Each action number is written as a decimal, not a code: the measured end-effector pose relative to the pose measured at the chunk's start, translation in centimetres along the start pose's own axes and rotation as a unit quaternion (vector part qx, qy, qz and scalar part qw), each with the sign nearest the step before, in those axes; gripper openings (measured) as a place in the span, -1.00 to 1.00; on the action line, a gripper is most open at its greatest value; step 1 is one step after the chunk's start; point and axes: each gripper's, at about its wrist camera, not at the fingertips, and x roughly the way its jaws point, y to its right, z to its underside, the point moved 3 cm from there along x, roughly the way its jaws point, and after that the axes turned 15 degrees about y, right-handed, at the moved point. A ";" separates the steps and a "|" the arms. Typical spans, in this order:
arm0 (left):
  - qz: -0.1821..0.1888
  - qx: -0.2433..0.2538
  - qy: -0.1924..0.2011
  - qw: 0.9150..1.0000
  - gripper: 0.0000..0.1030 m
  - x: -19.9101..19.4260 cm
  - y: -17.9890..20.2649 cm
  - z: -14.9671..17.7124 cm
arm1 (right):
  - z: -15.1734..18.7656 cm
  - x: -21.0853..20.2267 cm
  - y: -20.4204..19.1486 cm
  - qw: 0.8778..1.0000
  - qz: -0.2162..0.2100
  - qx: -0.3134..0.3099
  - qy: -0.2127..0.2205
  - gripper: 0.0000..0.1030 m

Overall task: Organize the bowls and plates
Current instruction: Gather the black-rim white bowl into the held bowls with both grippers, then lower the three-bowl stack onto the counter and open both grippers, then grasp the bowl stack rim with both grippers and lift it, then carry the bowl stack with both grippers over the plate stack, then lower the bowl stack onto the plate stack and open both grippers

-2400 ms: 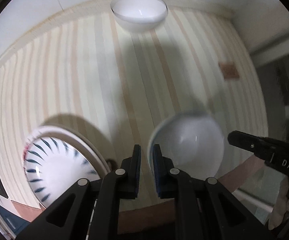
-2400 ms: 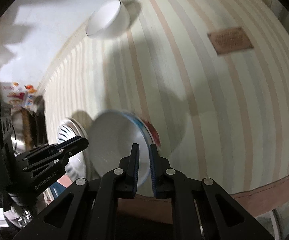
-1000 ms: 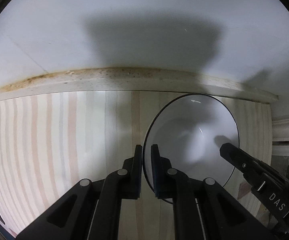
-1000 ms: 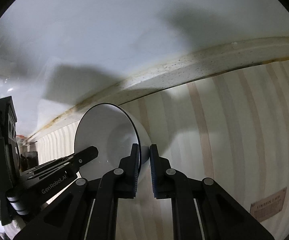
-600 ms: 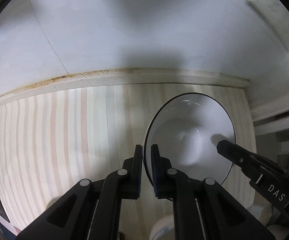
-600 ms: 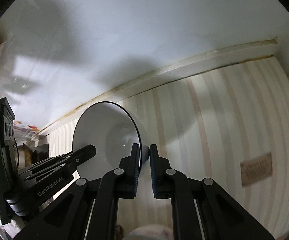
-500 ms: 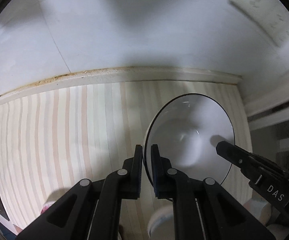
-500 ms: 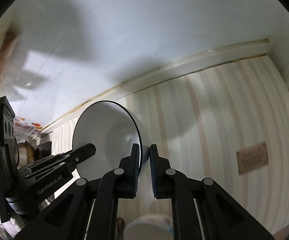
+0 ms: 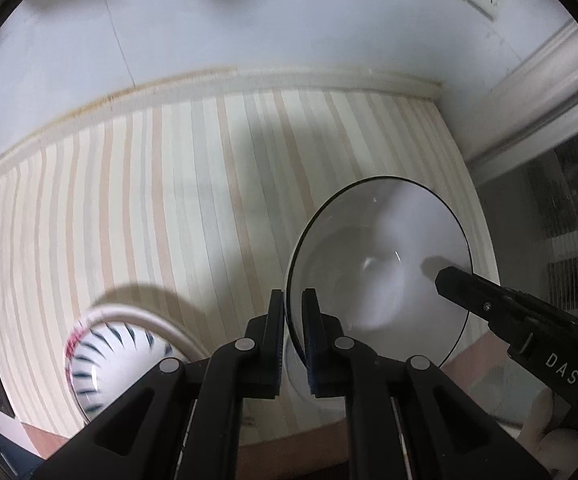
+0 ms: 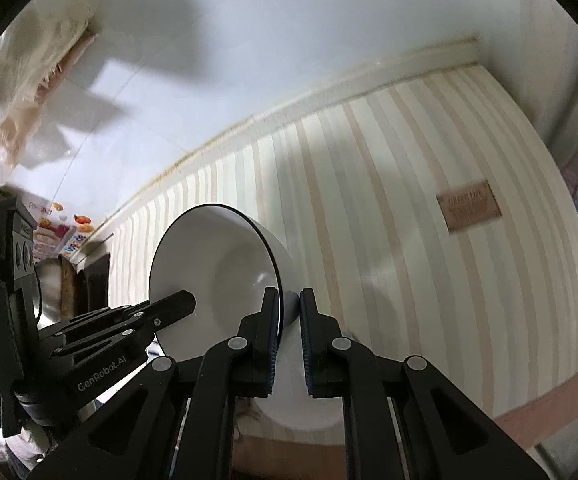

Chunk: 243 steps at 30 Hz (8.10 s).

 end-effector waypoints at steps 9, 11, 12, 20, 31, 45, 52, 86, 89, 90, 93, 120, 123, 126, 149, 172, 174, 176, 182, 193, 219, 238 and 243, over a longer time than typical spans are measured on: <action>-0.002 0.013 -0.046 0.999 -0.87 1.8 1.0 4.0 | 5.0 0.9 2.5 0.999 0.014 0.022 -0.039 -0.76; -0.005 0.018 -0.052 0.998 -0.87 2.2 1.2 4.5 | 5.6 1.3 3.1 0.998 0.017 0.025 -0.046 -0.77; -0.004 0.018 -0.056 0.998 -0.87 2.4 1.2 4.8 | 5.9 1.4 3.3 0.998 0.018 0.028 -0.050 -0.77; -0.001 0.027 -0.081 0.996 -0.86 3.5 1.4 6.0 | 7.1 2.0 4.3 0.997 0.021 0.036 -0.072 -0.77; -0.027 0.044 -0.077 0.996 -0.86 3.7 2.0 6.2 | 7.2 3.1 4.6 0.995 0.016 0.038 -0.091 -0.76; -0.057 0.031 -0.063 0.996 -0.85 3.6 2.1 6.5 | 6.4 4.4 5.0 0.991 0.011 0.029 -0.129 -0.68; -0.056 0.015 -0.050 0.997 -0.84 2.2 2.1 6.5 | 6.1 3.4 4.5 0.992 0.010 0.016 -0.123 -0.68; -0.022 0.029 0.141 0.989 0.79 -22.5 2.4 12.7 | 12.1 -21.8 -8.0 0.982 0.073 -0.143 0.101 0.83; -0.016 0.027 0.144 0.989 0.84 -22.7 2.4 12.8 | 12.3 -22.5 -8.3 0.981 0.075 -0.145 0.106 0.86; -0.016 0.026 0.145 0.989 0.86 -22.7 2.4 12.8 | 12.2 -22.6 -8.3 0.981 0.076 -0.144 0.107 0.87; -0.014 0.023 0.145 0.989 0.88 -22.6 2.3 12.7 | 12.1 -22.5 -8.2 0.981 0.074 -0.142 0.107 0.88; 0.055 -0.119 -0.092 0.987 0.88 4.8 -2.2 6.2 | 9.1 3.8 5.7 0.990 -0.057 0.098 -0.087 0.92; 0.073 -0.128 -0.115 0.982 0.81 7.2 -1.7 6.6 | 10.2 7.1 6.8 0.980 -0.089 0.128 -0.123 0.92; 0.091 -0.127 -0.123 0.980 0.67 8.6 -0.9 6.8 | 10.7 9.4 7.0 0.974 -0.113 0.131 -0.145 0.92; 0.100 -0.105 -0.085 0.986 0.06 7.9 -1.2 6.9 | 10.3 14.1 4.8 0.979 -0.121 0.069 -0.151 0.23; 0.071 -0.107 -0.036 0.991 0.06 -2.5 -12.9 5.3 | 10.7 12.3 -10.0 0.974 -0.168 0.032 -0.146 0.21; 0.065 -0.117 -0.034 0.990 0.06 -3.0 -14.7 5.9 | 11.5 12.9 -11.5 0.973 -0.170 0.026 -0.152 0.21; 0.060 -0.124 -0.034 0.990 0.06 -3.4 -16.3 6.4 | 12.5 13.4 -12.9 0.971 -0.174 0.017 -0.162 0.21; 0.045 -0.152 -0.035 0.987 0.06 -3.5 -20.2 7.9 | 15.2 15.2 -16.0 0.965 -0.180 -0.003 -0.189 0.21; 0.039 -0.169 -0.044 0.984 0.06 -2.1 -22.4 9.1 | 17.1 17.9 -17.1 0.962 -0.174 -0.010 -0.212 0.21; 0.036 -0.163 -0.059 0.984 0.06 -0.9 -22.3 9.7 | 17.4 19.2 -17.3 0.965 -0.140 -0.007 -0.221 0.22; -0.081 -0.069 0.026 0.994 0.07 -8.5 -21.7 9.5 | 15.0 11.7 -20.3 0.984 -0.058 -0.102 -0.132 0.52; -0.101 -0.042 0.061 0.992 0.70 -11.7 -21.3 9.9 | 14.8 7.4 -22.1 0.986 -0.014 -0.142 -0.081 0.80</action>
